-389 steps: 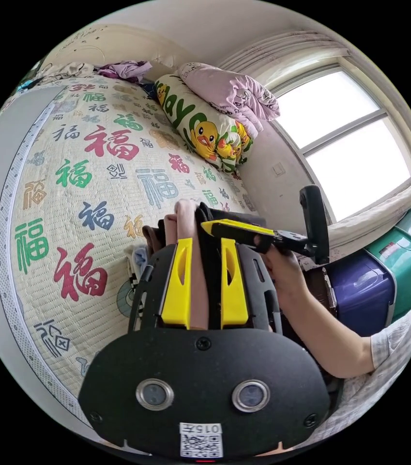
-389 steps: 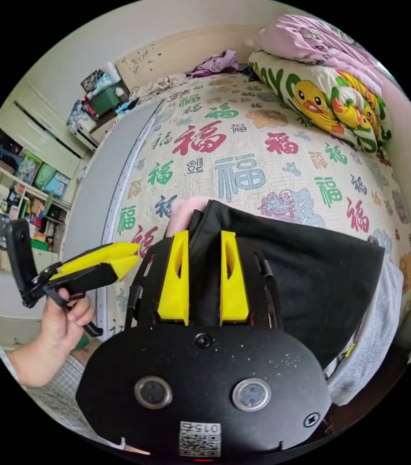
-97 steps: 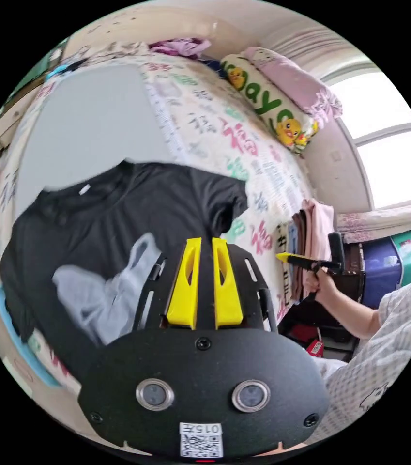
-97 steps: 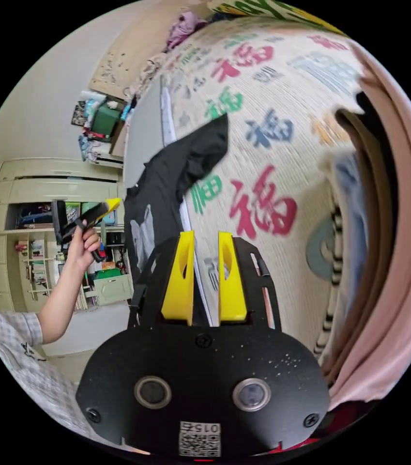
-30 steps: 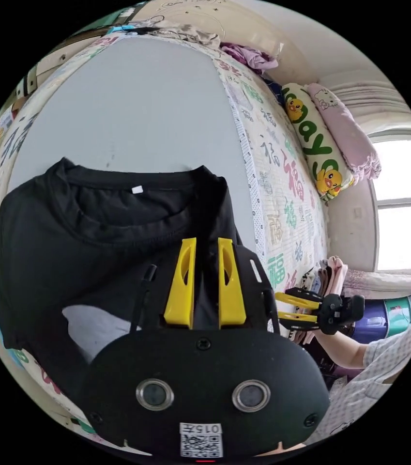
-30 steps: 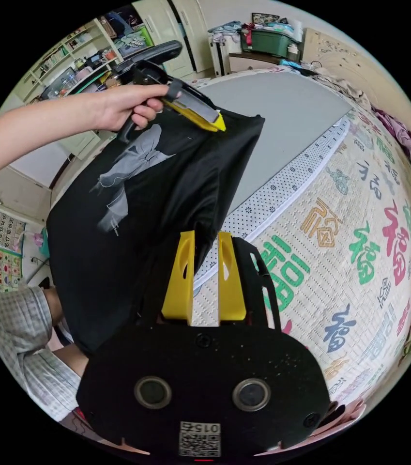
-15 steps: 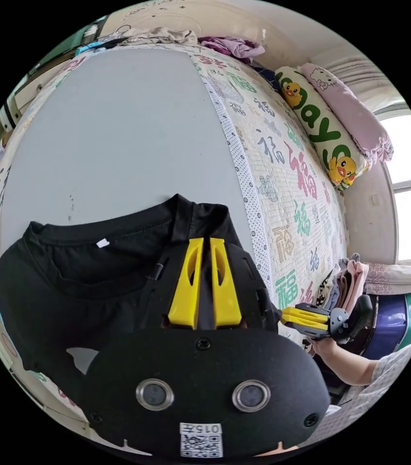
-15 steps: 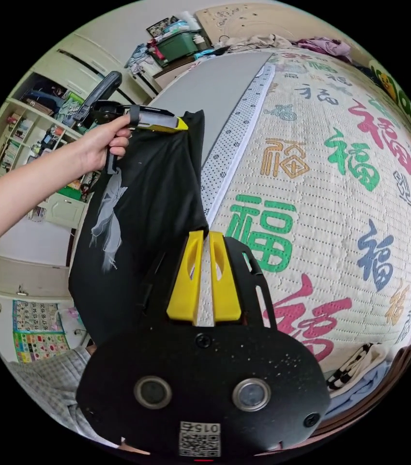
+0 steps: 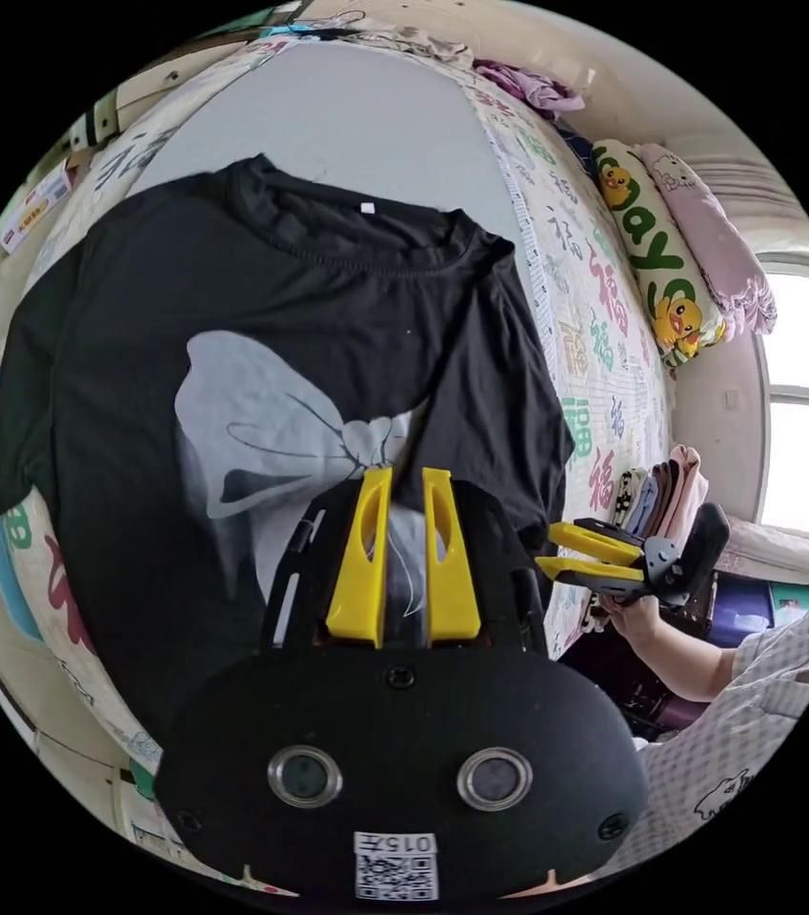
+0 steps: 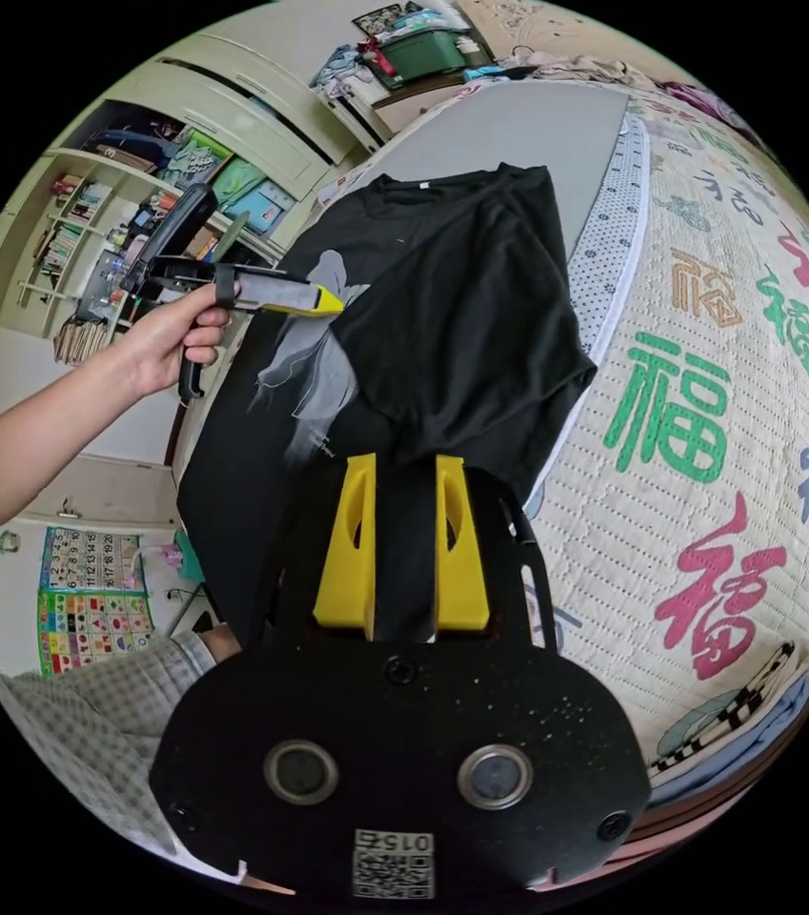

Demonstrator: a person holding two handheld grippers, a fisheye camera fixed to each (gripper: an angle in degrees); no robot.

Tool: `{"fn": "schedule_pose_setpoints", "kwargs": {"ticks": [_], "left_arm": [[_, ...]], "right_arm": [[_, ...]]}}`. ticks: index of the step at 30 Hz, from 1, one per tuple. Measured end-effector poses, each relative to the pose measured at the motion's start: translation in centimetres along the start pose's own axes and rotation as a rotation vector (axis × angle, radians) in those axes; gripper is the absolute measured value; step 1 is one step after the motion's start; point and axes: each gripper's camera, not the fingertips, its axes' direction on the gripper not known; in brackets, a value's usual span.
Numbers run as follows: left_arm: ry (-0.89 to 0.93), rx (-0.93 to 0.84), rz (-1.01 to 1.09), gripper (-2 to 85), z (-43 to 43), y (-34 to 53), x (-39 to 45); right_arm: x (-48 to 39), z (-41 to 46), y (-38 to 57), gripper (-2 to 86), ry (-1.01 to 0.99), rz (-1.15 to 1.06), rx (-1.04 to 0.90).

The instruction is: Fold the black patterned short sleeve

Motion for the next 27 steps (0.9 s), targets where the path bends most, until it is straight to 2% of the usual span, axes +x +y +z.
{"fn": "schedule_pose_setpoints", "kwargs": {"ticks": [4, 7, 18, 23, 27], "left_arm": [[0.060, -0.004, 0.013, 0.7, -0.3, 0.1, -1.5], [0.036, -0.001, 0.033, -0.1, -1.8, 0.4, -1.7], [-0.041, -0.031, 0.080, -0.4, -3.6, 1.6, -3.1], [-0.026, -0.019, 0.098, -0.3, -5.1, 3.1, -4.7], [0.019, -0.005, 0.069, -0.3, -6.1, 4.2, -6.5]], "right_arm": [[-0.5, -2.0, 0.1, 1.5, -0.017, 0.037, -0.035], [-1.1, -5.4, 0.6, 0.1, -0.057, 0.059, 0.007], [-5.3, -12.3, 0.6, 1.5, -0.033, 0.126, -0.078], [-9.3, -19.3, 0.3, 1.7, 0.066, 0.102, 0.045], [-11.2, -19.8, -2.2, 0.7, 0.155, 0.106, -0.054]]}}
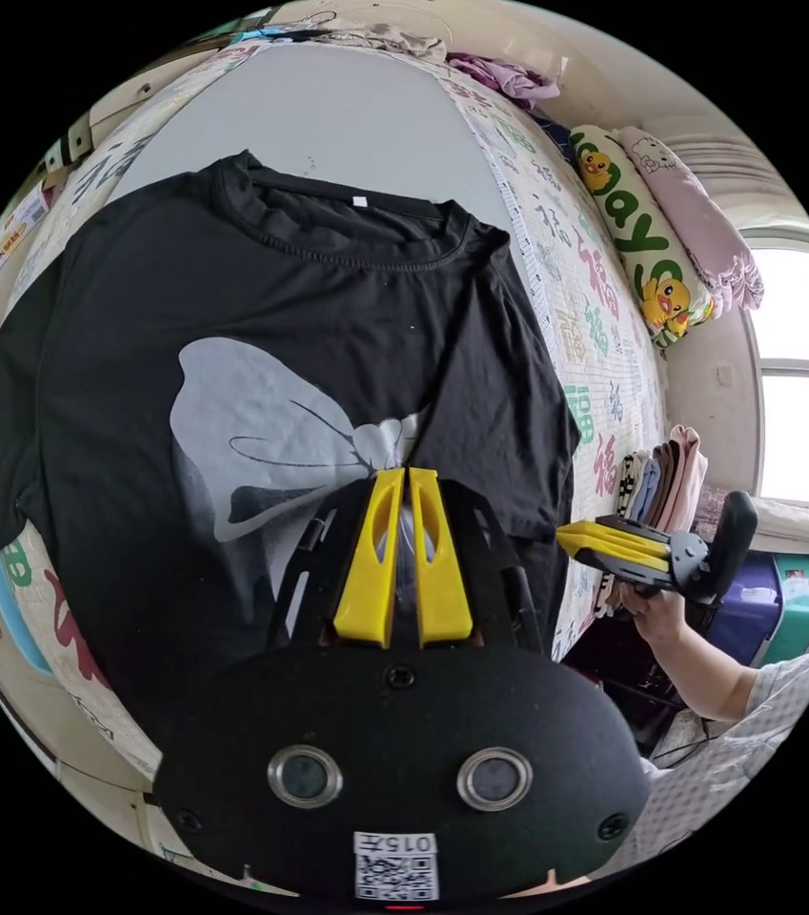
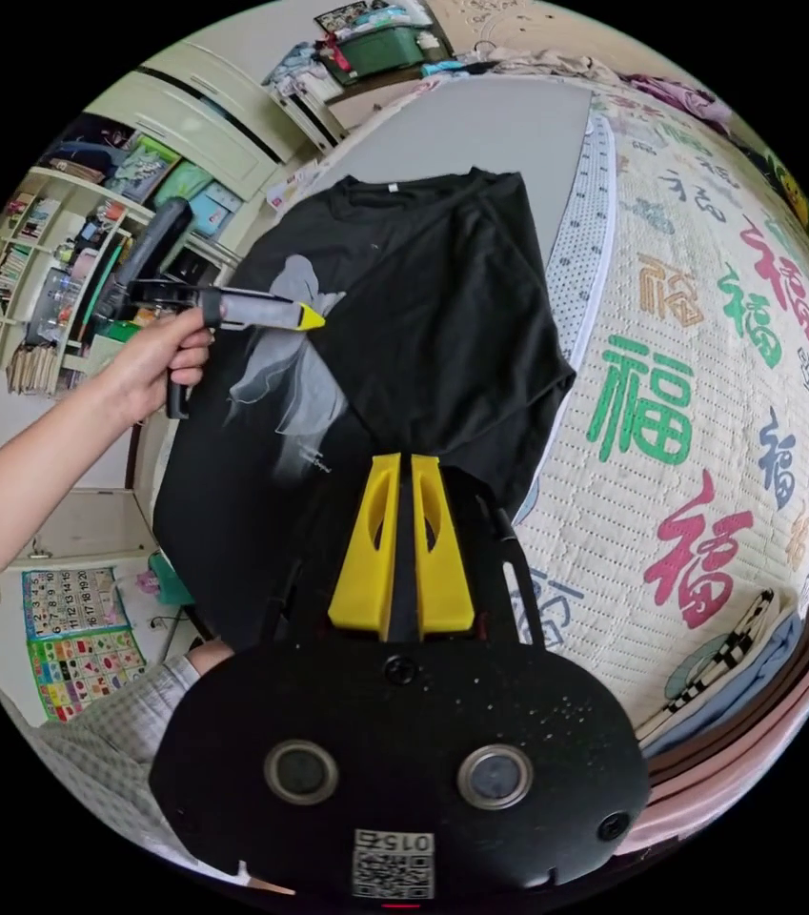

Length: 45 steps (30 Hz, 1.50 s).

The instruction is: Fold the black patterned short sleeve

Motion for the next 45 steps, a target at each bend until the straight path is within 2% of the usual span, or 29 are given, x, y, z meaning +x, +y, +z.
{"fn": "schedule_pose_setpoints", "kwargs": {"ticks": [9, 12, 15, 20, 22, 26, 29, 31, 33, 35, 40, 45], "left_arm": [[0.024, 0.026, 0.005, -0.1, -3.2, 3.3, -3.6], [0.058, 0.128, -0.038, 0.0, -6.7, 6.0, -6.3], [0.172, 0.271, -0.125, 0.5, -11.6, 10.5, -11.2], [0.241, 0.506, -0.533, 5.5, -18.4, 21.3, -24.4], [0.275, 0.552, -0.666, 7.9, -19.3, 24.0, -28.7], [0.369, 0.659, -0.827, 9.4, -19.8, 26.7, -35.9], [0.434, 0.702, -0.850, 10.3, -19.4, 26.2, -38.8], [0.460, 0.739, -0.850, 8.3, -19.2, 25.7, -39.6], [0.462, 0.719, -0.881, 1.9, -18.7, 25.5, -40.1], [0.452, 0.729, -0.893, 0.6, -18.1, 26.0, -40.0], [0.454, 0.728, -0.861, -0.3, -18.7, 27.1, -40.7], [0.478, 0.707, -0.834, -0.4, -19.2, 27.8, -41.5]], "right_arm": [[-3.9, -7.4, -1.3, -0.1, 0.070, 0.080, -0.086], [-5.7, -11.7, -1.7, -0.1, 0.079, 0.105, -0.078], [-8.1, -16.3, -3.4, 0.0, 0.072, 0.130, -0.039], [-14.1, -21.8, -10.9, 0.3, -0.012, 0.084, 0.052], [-18.4, -22.9, -17.0, 0.7, -0.050, 0.006, 0.064], [-26.1, -22.9, -27.4, 1.7, -0.099, -0.140, 0.053], [-33.1, -22.0, -35.8, 3.3, -0.117, -0.286, 0.040], [-38.5, -20.4, -42.1, 5.6, -0.110, -0.380, 0.014], [-42.1, -18.8, -46.5, 7.6, -0.090, -0.418, -0.024], [-45.6, -17.2, -50.8, 8.5, -0.061, -0.472, -0.069], [-54.7, -11.1, -61.6, 10.7, 0.165, -0.620, -0.236], [-58.0, -6.0, -67.1, 11.6, 0.211, -0.674, -0.521]]}}
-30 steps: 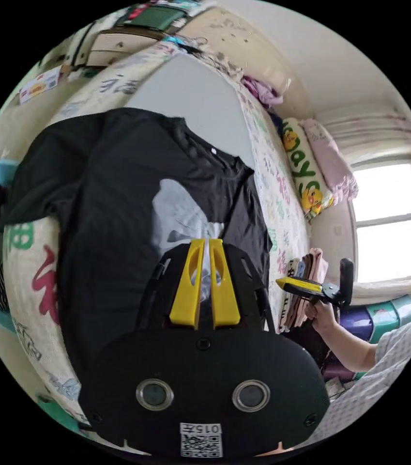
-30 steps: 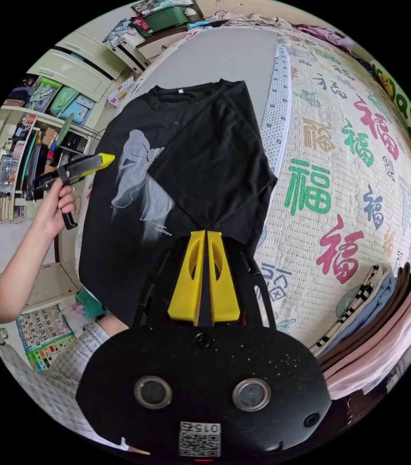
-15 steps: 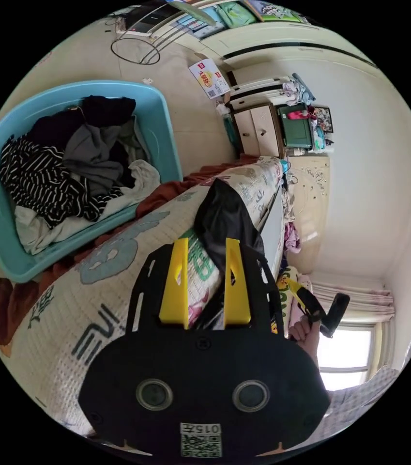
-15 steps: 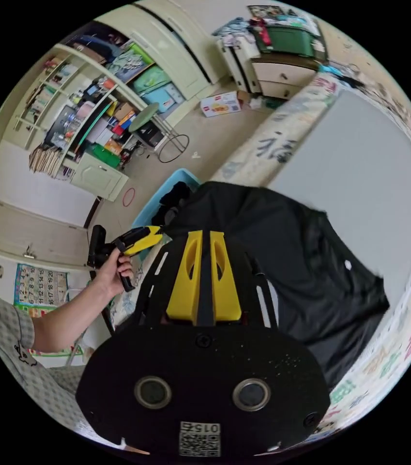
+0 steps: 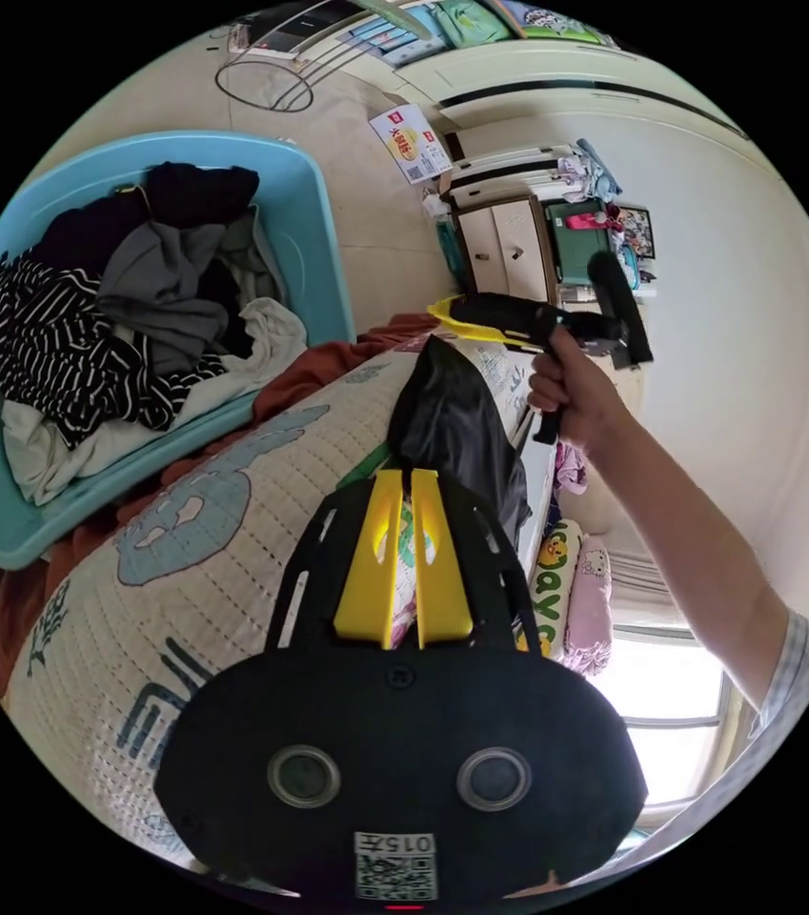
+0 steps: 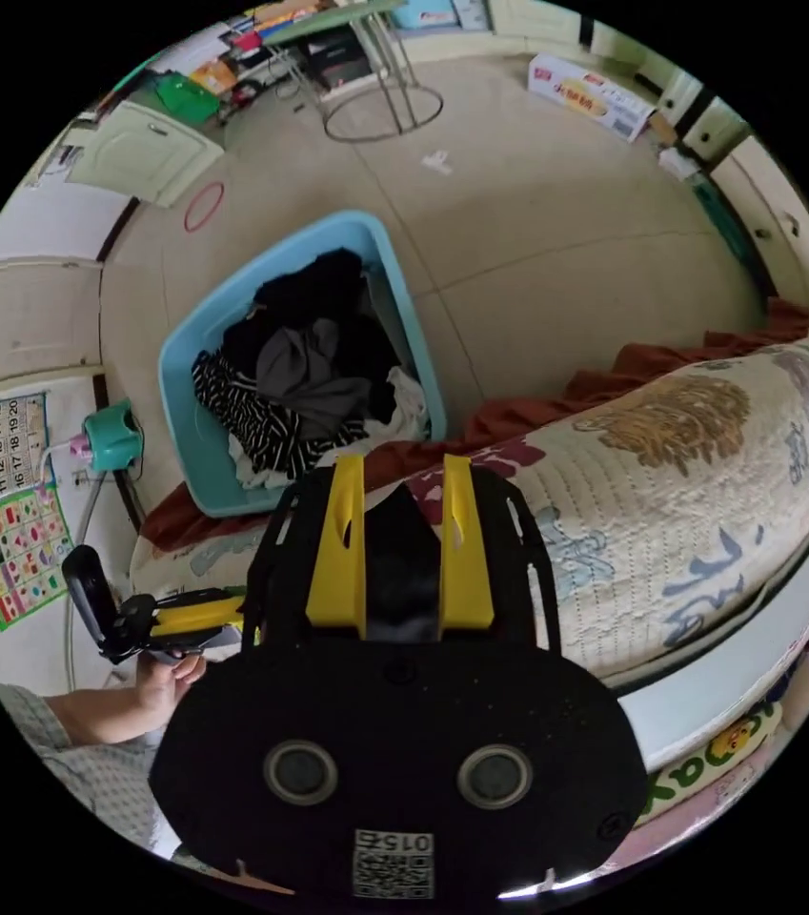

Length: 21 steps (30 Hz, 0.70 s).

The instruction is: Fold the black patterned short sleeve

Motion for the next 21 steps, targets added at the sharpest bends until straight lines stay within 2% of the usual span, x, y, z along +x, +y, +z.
{"fn": "schedule_pose_setpoints", "kwargs": {"ticks": [4, 8, 14, 16, 21], "left_arm": [[0.019, -0.019, 0.005, -0.4, -0.6, 0.0, -0.3], [0.024, -0.025, 0.014, -0.5, -1.0, 0.3, -0.3], [0.015, 0.022, 0.120, -0.4, -3.0, 2.2, 2.6], [0.026, 0.028, 0.199, -0.4, -3.8, 3.3, 4.5], [0.041, -0.046, 0.480, -0.3, -3.7, 7.4, 10.5]], "right_arm": [[0.9, 0.6, -2.3, 8.0, -0.047, -0.001, -0.161], [1.5, -1.0, -1.9, 0.9, -0.041, -0.003, -0.166], [2.9, -8.8, 7.2, -0.6, -0.167, -0.013, 0.180], [3.9, -11.7, 14.6, -0.6, -0.180, 0.011, 0.335], [7.4, -12.5, 31.3, -0.6, -0.225, 0.181, 0.496]]}}
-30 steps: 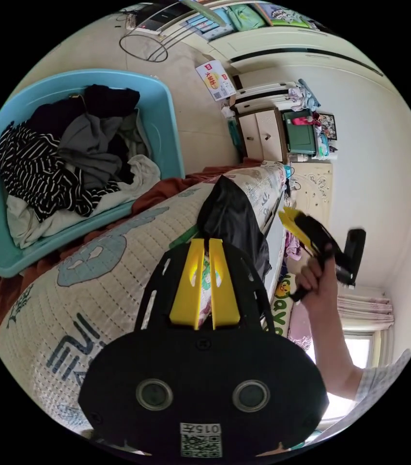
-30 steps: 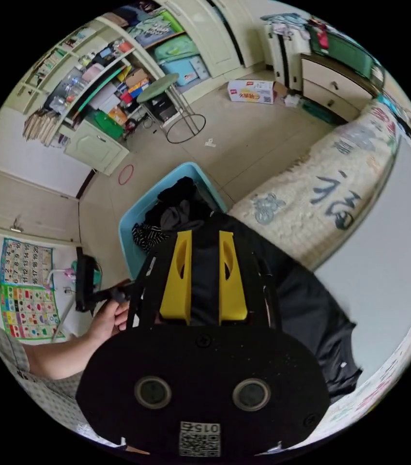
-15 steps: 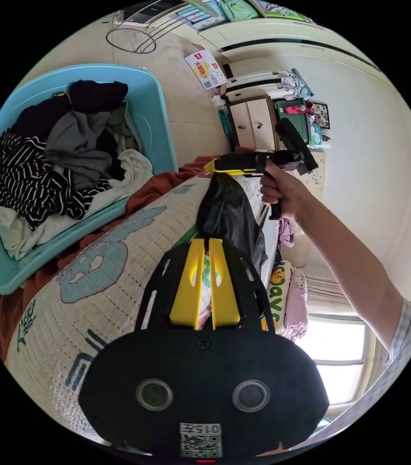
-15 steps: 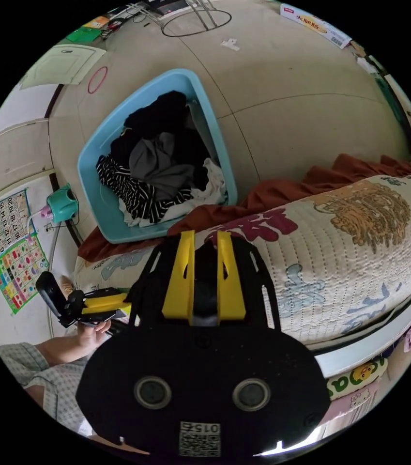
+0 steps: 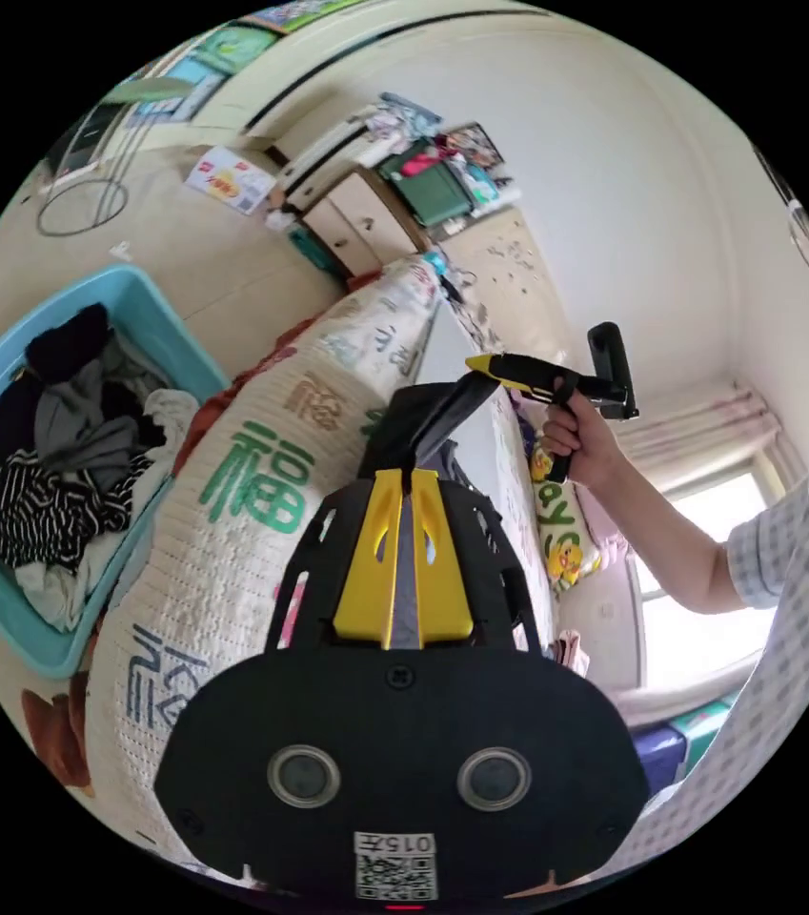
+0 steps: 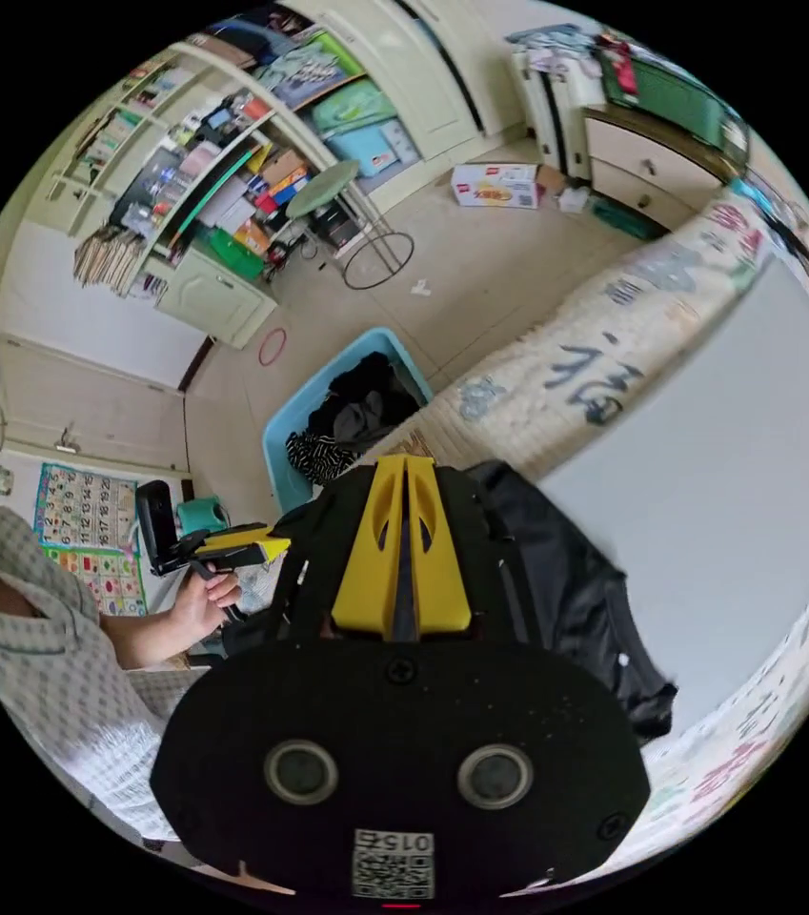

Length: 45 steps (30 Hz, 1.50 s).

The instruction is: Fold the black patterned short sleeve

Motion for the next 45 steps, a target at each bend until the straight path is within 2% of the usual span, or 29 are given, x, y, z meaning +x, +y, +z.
{"fn": "schedule_pose_setpoints", "kwargs": {"ticks": [5, 10, 14, 19, 25, 27, 30, 37, 45], "left_arm": [[0.015, -0.188, 0.162, -0.1, 5.3, 3.2, 5.5], [-0.081, -0.391, 0.235, -0.1, 11.1, 7.1, 7.2], [-0.112, -0.494, 0.260, 0.3, 13.1, 9.7, 8.3], [-0.125, -0.458, 0.302, 4.2, 13.4, 9.7, 11.3], [-0.185, -0.485, 0.406, 6.7, 18.8, 9.2, 14.6], [-0.215, -0.517, 0.442, 5.9, 20.6, 9.7, 15.2], [-0.287, -0.518, 0.457, 1.8, 22.1, 10.4, 15.8], [-0.272, -0.507, 0.445, -0.4, 20.6, 11.0, 17.8], [-0.307, -0.501, 0.457, 6.0, 23.1, 11.6, 18.8]], "right_arm": [[5.2, -1.9, 13.0, -0.5, 0.052, 0.198, 0.018], [10.3, 2.0, 23.0, -0.3, 0.140, 0.351, -0.029], [13.7, 4.5, 28.3, 0.6, 0.131, 0.491, -0.051], [15.0, 4.9, 32.1, 3.3, 0.114, 0.489, 0.050], [16.3, 9.0, 31.8, 5.9, 0.120, 0.380, -0.027], [17.4, 10.7, 32.1, 6.1, 0.131, 0.389, -0.056], [19.8, 13.6, 33.1, 6.0, 0.036, 0.419, -0.098], [21.5, 16.7, 35.7, 2.0, 0.013, 0.403, -0.058], [24.2, 20.8, 37.3, 6.3, -0.066, 0.452, -0.012]]}}
